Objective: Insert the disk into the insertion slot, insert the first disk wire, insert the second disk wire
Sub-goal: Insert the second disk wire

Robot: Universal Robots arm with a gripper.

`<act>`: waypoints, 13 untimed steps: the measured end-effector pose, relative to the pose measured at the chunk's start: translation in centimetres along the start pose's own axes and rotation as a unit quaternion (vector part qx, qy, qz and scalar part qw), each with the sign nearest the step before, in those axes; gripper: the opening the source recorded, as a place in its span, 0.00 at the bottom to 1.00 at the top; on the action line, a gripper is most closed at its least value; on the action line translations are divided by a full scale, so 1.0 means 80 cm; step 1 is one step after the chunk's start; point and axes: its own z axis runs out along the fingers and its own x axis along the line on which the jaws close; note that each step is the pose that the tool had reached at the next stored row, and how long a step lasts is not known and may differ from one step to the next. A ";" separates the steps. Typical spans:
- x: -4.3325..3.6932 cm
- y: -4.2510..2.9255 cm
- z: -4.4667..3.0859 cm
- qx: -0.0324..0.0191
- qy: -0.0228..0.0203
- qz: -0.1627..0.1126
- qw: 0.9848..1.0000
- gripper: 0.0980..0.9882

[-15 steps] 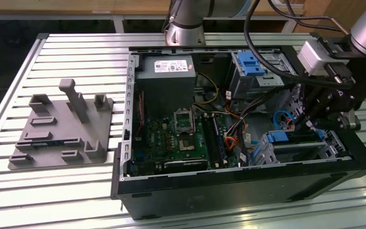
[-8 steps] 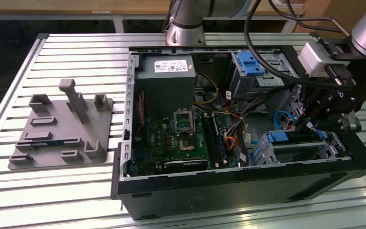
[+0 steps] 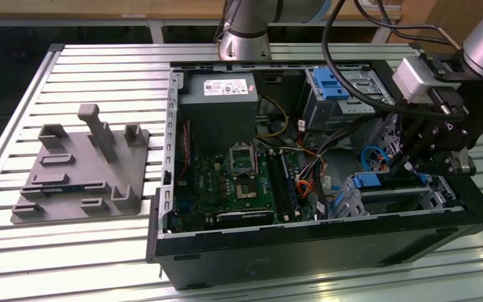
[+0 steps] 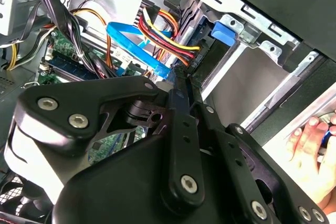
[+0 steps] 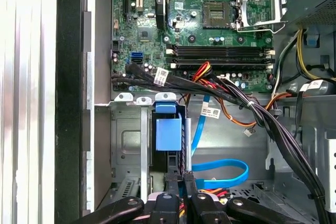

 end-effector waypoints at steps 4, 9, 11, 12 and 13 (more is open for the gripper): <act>0.000 -0.0001 0.0010 0.000 0.000 0.001 1.000 0.07; 0.001 -0.0004 0.0027 0.000 0.000 0.002 1.000 0.07; 0.001 -0.0007 0.0035 0.000 0.000 0.002 1.000 0.07; 0.001 -0.0008 0.0040 0.000 0.000 0.002 1.000 0.07; 0.001 -0.0010 0.0044 0.000 0.000 0.002 1.000 0.07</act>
